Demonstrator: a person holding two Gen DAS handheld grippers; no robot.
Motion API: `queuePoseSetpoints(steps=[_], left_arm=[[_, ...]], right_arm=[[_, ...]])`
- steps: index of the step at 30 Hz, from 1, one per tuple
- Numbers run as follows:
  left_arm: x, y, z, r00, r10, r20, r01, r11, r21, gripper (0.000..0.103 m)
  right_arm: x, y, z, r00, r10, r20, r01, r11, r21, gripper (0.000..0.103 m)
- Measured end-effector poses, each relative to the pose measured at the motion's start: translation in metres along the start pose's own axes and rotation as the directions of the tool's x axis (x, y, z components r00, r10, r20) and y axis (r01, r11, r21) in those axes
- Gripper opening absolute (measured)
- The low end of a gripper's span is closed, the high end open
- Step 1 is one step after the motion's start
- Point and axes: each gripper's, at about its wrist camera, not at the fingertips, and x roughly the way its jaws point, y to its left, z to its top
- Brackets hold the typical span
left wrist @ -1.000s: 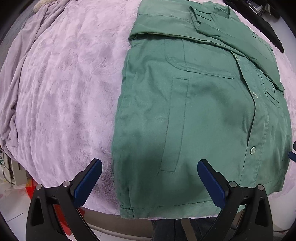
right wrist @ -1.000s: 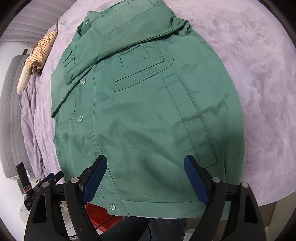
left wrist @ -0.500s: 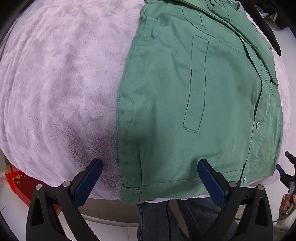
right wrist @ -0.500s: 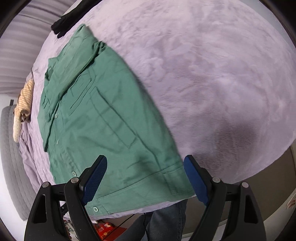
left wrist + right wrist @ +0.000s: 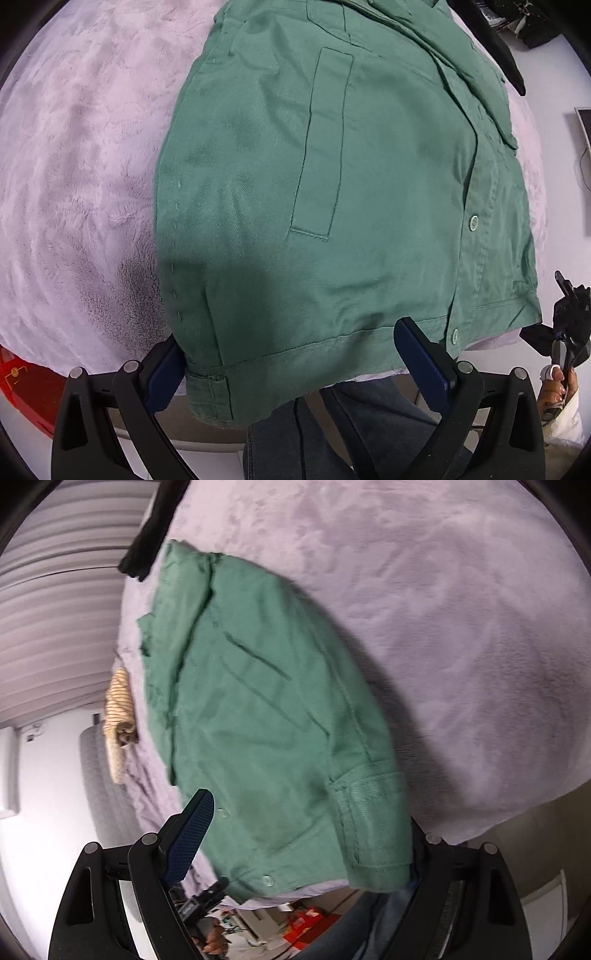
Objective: Fold large clothes
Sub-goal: 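Move both grippers to the green jacket's hem and grasp it, then lift the hem with both grippers and fold it over toward the collar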
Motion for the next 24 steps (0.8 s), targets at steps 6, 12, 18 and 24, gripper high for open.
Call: queuePoseSetpoints(steps=[6,12,18,24], left_arm=[[0.011,0.008,-0.002,0.998,0.037,-0.046,-0.036,0.999,0.007,0.103],[0.005,-0.010,-0.002,0.997,0.078,0.008,-0.078,0.996,0.040,0.069],[-0.029,-0.009,0.004,0.988,-0.151,0.019,0.151,0.988,0.009,0.017],[-0.093,-0.025,0.033,0.940,-0.300,0.162,0.311,0.949,-0.049,0.017]], right_arm=[[0.014,0.004,-0.003,0.999,-0.039,-0.024,0.038,0.999,-0.015,0.088],[0.017,-0.016,-0.012,0.998,-0.057,-0.019,0.057,0.997,0.041,0.088],[0.009,-0.016,-0.012,0.995,0.102,0.020,-0.103,0.991,0.087,0.006],[-0.007,0.041,0.010,0.950,0.312,0.023,-0.313,0.950,0.019,0.006]])
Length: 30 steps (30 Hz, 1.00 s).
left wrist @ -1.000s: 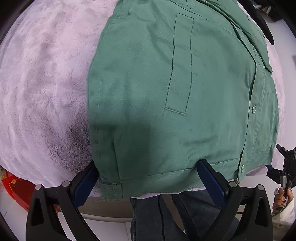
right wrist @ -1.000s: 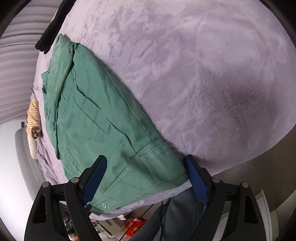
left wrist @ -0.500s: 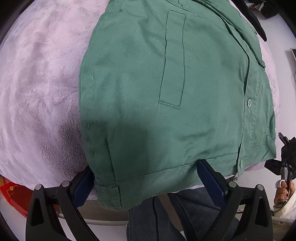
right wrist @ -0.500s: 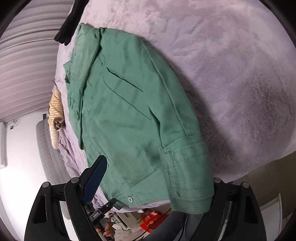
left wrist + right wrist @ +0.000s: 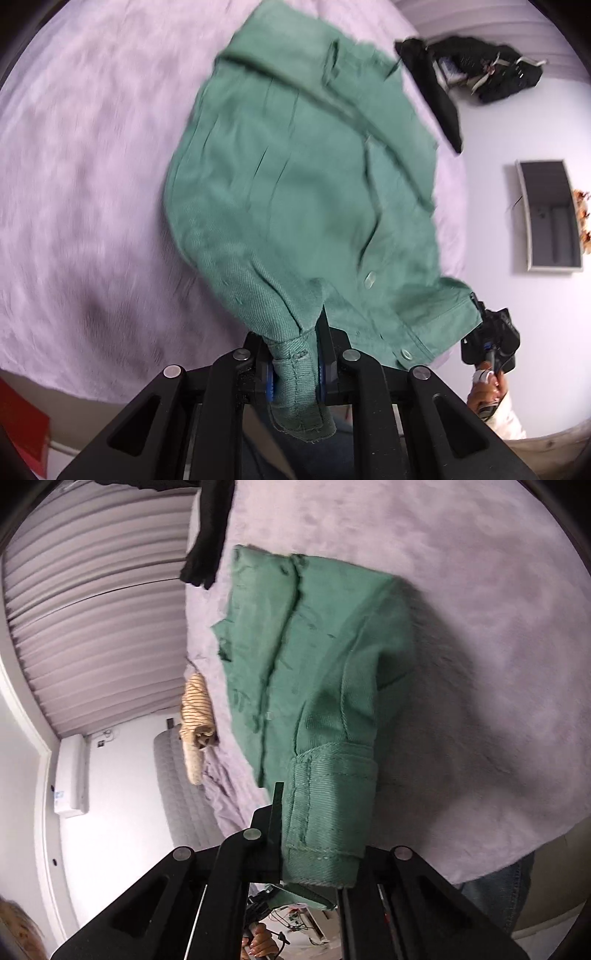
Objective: Fold large clothes
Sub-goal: 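Lift the hem with both grippers and fold it over toward the collar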
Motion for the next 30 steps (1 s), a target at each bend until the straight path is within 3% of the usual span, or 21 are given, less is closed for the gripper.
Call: queuePoseSetpoints(steps=[5,9,13,18,23,24,26,27,28,29,30], left_arm=[[-0.029,-0.037,0.086,0.990,-0.017,0.140,0.014,1.000,0.024,0.017],[-0.039,-0.056,0.172,0.972,0.029,0.232,-0.038,0.999,0.033,0.017],[-0.023,-0.068,0.247,0.956,0.089,0.281,-0.100,0.995,0.028,0.017],[0.026,-0.062,0.314,0.949,0.168,0.267,-0.172,0.985,-0.006,0.018],[0.070,-0.039,0.339,0.946,0.266,0.188,-0.267,0.963,-0.019,0.018],[0.076,-0.036,0.340,0.942,0.293,0.166,-0.293,0.956,-0.022,0.023],[0.078,-0.034,0.341,0.924,0.352,0.150,-0.355,0.935,-0.013,0.041],[0.074,-0.035,0.341,0.914,0.369,0.169,-0.375,0.927,0.003,0.055],[0.069,-0.036,0.339,0.905,0.380,0.191,-0.390,0.921,0.017,0.067],[0.061,-0.039,0.338,0.888,0.404,0.221,-0.418,0.908,0.022,0.076],[0.052,-0.041,0.337,0.869,0.425,0.253,-0.444,0.896,0.019,0.094]], right_arm=[[0.024,0.078,0.050,0.997,0.068,-0.029,-0.071,0.991,-0.116,0.006],[0.055,0.131,0.103,0.994,0.091,-0.067,-0.103,0.977,-0.189,0.006],[0.096,0.169,0.159,0.993,0.071,-0.094,-0.092,0.966,-0.241,0.006],[0.157,0.174,0.218,0.995,-0.011,-0.100,-0.013,0.973,-0.230,0.006],[0.199,0.149,0.256,0.990,-0.124,-0.061,0.113,0.980,-0.166,0.010],[0.204,0.143,0.259,0.987,-0.149,-0.060,0.138,0.978,-0.154,0.010],[0.211,0.139,0.263,0.982,-0.179,-0.053,0.170,0.975,-0.146,0.013],[0.211,0.140,0.264,0.981,-0.191,-0.048,0.182,0.972,-0.150,0.017],[0.210,0.144,0.264,0.979,-0.198,-0.038,0.190,0.969,-0.161,0.035],[0.207,0.149,0.264,0.980,-0.196,-0.023,0.189,0.966,-0.176,0.073],[0.201,0.156,0.263,0.981,-0.192,-0.006,0.187,0.963,-0.193,0.087]])
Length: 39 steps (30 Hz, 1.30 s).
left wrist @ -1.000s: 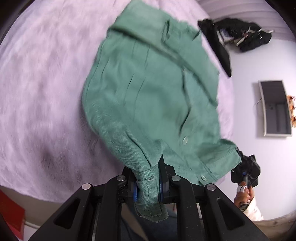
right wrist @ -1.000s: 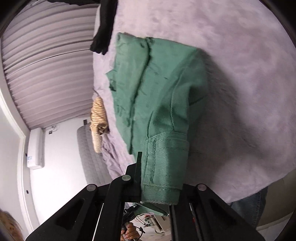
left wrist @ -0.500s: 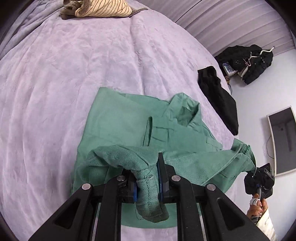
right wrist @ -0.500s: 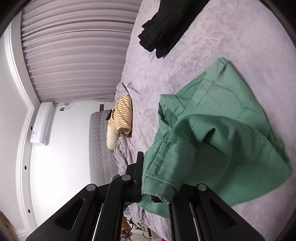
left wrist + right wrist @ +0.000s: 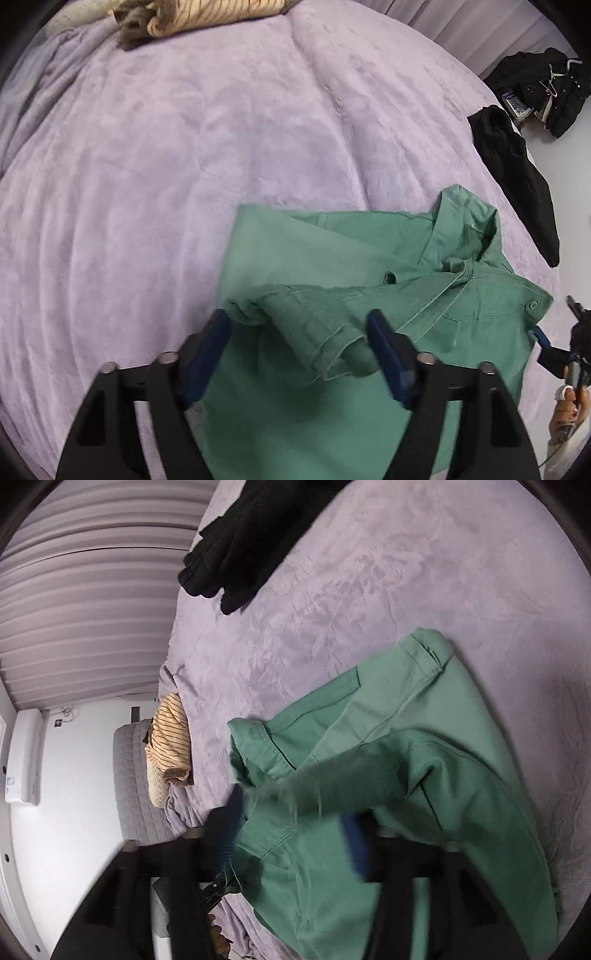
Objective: Fold large clothes
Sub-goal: 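Lift the hem with both grippers and fold it over toward the collar, then open both grippers and release the jacket folded in half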
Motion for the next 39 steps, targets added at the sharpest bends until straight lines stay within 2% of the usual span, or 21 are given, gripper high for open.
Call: queuePoseSetpoints(steps=[2,4,6,7,8,11,13,16,18,19,21,22,24,28,31,35,37,39], left_arm=[[-0.013,0.005,0.004,0.998,0.018,0.054,-0.018,1.000,-0.003,0.097],[-0.018,0.008,0.007,0.997,0.033,0.071,-0.032,0.999,-0.014,0.097],[-0.014,0.006,0.007,0.995,0.052,0.081,-0.053,0.999,0.001,0.097],[-0.011,0.002,0.006,0.994,0.070,0.085,-0.072,0.997,0.016,0.097],[-0.008,-0.001,0.005,0.993,0.077,0.085,-0.080,0.996,0.026,0.097],[0.012,-0.012,0.002,0.996,0.065,0.066,-0.068,0.997,0.048,0.097],[0.032,-0.019,-0.001,0.988,0.136,0.069,-0.141,0.987,0.073,0.097],[0.069,-0.015,-0.006,0.977,0.212,0.024,-0.214,0.974,0.078,0.097],[0.082,-0.003,-0.010,0.976,0.219,0.020,-0.220,0.974,0.058,0.098],[0.084,0.005,-0.010,0.978,0.207,0.024,-0.208,0.978,0.037,0.098],[0.081,0.017,-0.008,0.983,0.184,0.018,-0.185,0.983,0.005,0.098],[0.078,0.021,-0.006,0.980,0.197,0.019,-0.197,0.980,0.005,0.098],[0.066,0.028,-0.004,0.965,0.260,0.030,-0.261,0.965,0.018,0.098],[0.032,0.041,-0.014,0.964,0.262,0.049,-0.264,0.963,0.051,0.098],[0.014,0.042,-0.038,0.969,0.243,0.046,-0.246,0.965,0.093,0.098],[0.014,0.042,-0.079,0.971,0.237,0.007,-0.236,0.965,0.116,0.098],[0.022,0.047,-0.096,0.964,0.264,-0.025,-0.260,0.959,0.109,0.098],[0.030,0.059,-0.114,0.964,0.261,-0.056,-0.256,0.964,0.074,0.098]], right_arm=[[-0.017,0.013,0.002,0.999,-0.005,0.043,0.007,0.998,-0.057,0.090],[-0.031,0.023,0.004,0.995,-0.064,0.080,0.073,0.991,-0.111,0.088],[-0.034,0.029,0.005,0.988,-0.124,0.094,0.138,0.977,-0.163,0.075],[-0.032,0.034,0.004,0.982,-0.167,0.092,0.183,0.961,-0.207,0.059],[-0.027,0.037,0.003,0.974,-0.207,0.091,0.223,0.945,-0.241,0.049],[-0.008,0.044,-0.005,0.948,-0.301,0.104,0.318,0.886,-0.336,0.040],[0.011,0.043,-0.010,0.938,-0.339,0.080,0.342,0.853,-0.395,0.030],[0.036,0.027,-0.011,0.878,-0.468,0.103,0.462,0.768,-0.444,0.025],[0.043,0.003,-0.002,0.842,-0.525,0.124,0.523,0.742,-0.420,0.005],[0.042,-0.010,0.003,0.840,-0.529,0.124,0.531,0.752,-0.391,0.000],[0.032,-0.028,0.010,0.880,-0.463,0.109,0.471,0.818,-0.331,0.000],[0.027,-0.031,0.011,0.885,-0.451,0.113,0.463,0.827,-0.320,0.000],[0.020,-0.027,0.008,0.866,-0.482,0.134,0.497,0.801,-0.334,0.000],[-0.002,-0.014,-0.005,0.843,-0.511,0.168,0.536,0.769,-0.348,0.000],[-0.016,0.001,-0.033,0.849,-0.498,0.178,0.525,0.756,-0.391,0.000],[-0.027,-0.002,-0.074,0.861,-0.490,0.134,0.498,0.763,-0.412,0.000],[-0.030,-0.014,-0.094,0.853,-0.509,0.118,0.509,0.759,-0.405,0.000],[-0.032,-0.027,-0.107,0.830,-0.546,0.111,0.541,0.741,-0.399,0.000]])
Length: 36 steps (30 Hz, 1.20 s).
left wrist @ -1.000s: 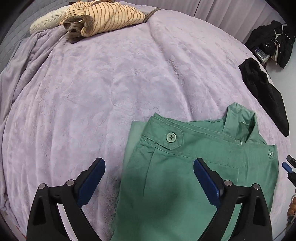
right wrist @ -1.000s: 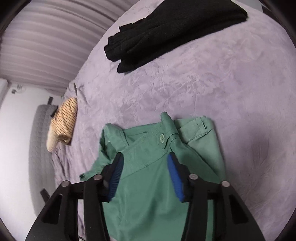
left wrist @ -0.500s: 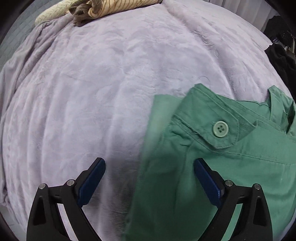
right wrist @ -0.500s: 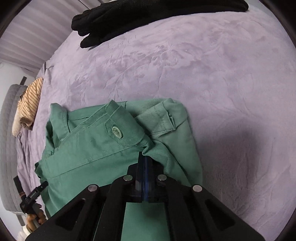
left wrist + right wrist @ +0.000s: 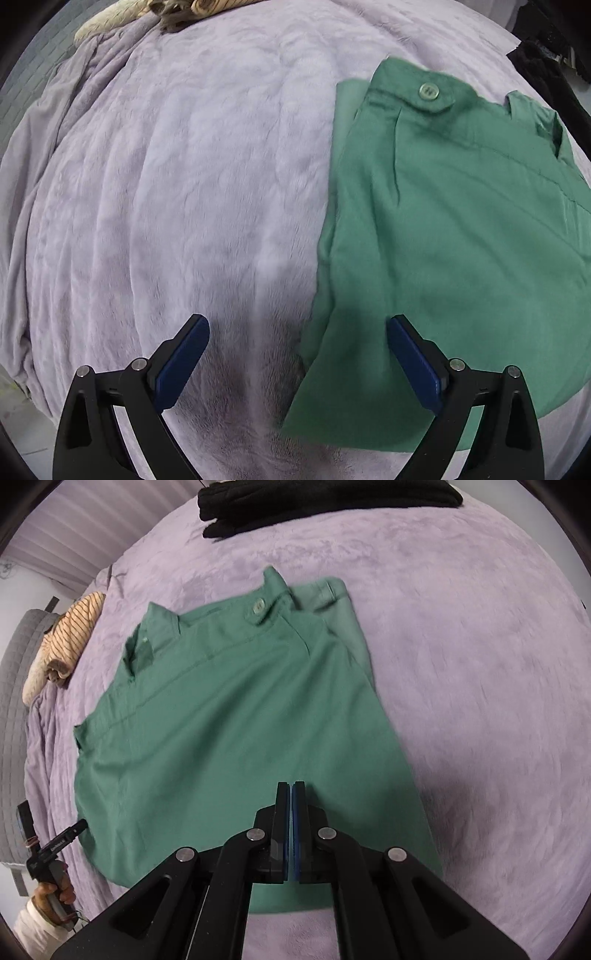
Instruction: Fold large clothes
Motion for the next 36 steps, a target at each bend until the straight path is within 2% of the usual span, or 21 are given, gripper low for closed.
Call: queuePoseSetpoints(steps=[4,7,12,18,27,28,30,31,32,36], left_arm=[[0.008,0.014,-0.020,1.000,-0.026,0.007,0.026,1.000,-0.017,0.100],[0.002,0.016,-0.025,1.000,-0.021,0.006,0.021,1.000,-0.007,0.100],[-0.010,0.028,-0.040,1.000,0.019,-0.011,-0.019,1.000,-0.018,0.100],[-0.023,0.050,-0.055,0.998,0.040,-0.045,-0.042,0.998,-0.047,0.100],[-0.057,0.031,-0.067,0.999,-0.005,-0.045,0.005,1.000,0.002,0.100],[-0.061,0.029,-0.068,0.999,-0.004,-0.043,0.004,1.000,0.004,0.100],[-0.067,0.027,-0.069,0.999,-0.021,-0.030,0.021,1.000,0.004,0.100],[-0.070,0.026,-0.071,0.999,-0.031,-0.026,0.031,1.000,0.004,0.100],[-0.073,0.024,-0.072,0.999,-0.039,-0.023,0.039,0.999,0.005,0.100],[-0.085,0.020,-0.074,0.998,-0.057,-0.010,0.057,0.998,0.022,0.102]], right_arm=[[0.015,-0.029,-0.026,0.996,-0.081,-0.041,0.082,0.996,0.038,0.000],[0.020,-0.044,-0.033,0.997,-0.064,-0.044,0.066,0.997,0.044,0.000],[0.007,-0.041,-0.038,0.993,-0.105,-0.055,0.107,0.993,0.046,0.001],[-0.012,-0.032,-0.054,0.995,-0.064,-0.081,0.072,0.993,0.098,0.003],[-0.020,0.003,-0.091,0.990,0.003,-0.144,0.013,0.994,0.109,0.004],[-0.020,0.009,-0.094,0.988,0.010,-0.151,0.006,0.994,0.106,0.007],[-0.022,0.020,-0.099,0.987,0.018,-0.159,-0.002,0.995,0.101,0.031],[-0.023,0.026,-0.101,0.988,0.020,-0.156,-0.005,0.995,0.096,0.059],[-0.024,0.033,-0.101,0.988,0.021,-0.151,-0.008,0.996,0.089,0.070],[-0.029,0.058,-0.105,0.989,0.032,-0.146,-0.025,0.999,0.048,0.070]])
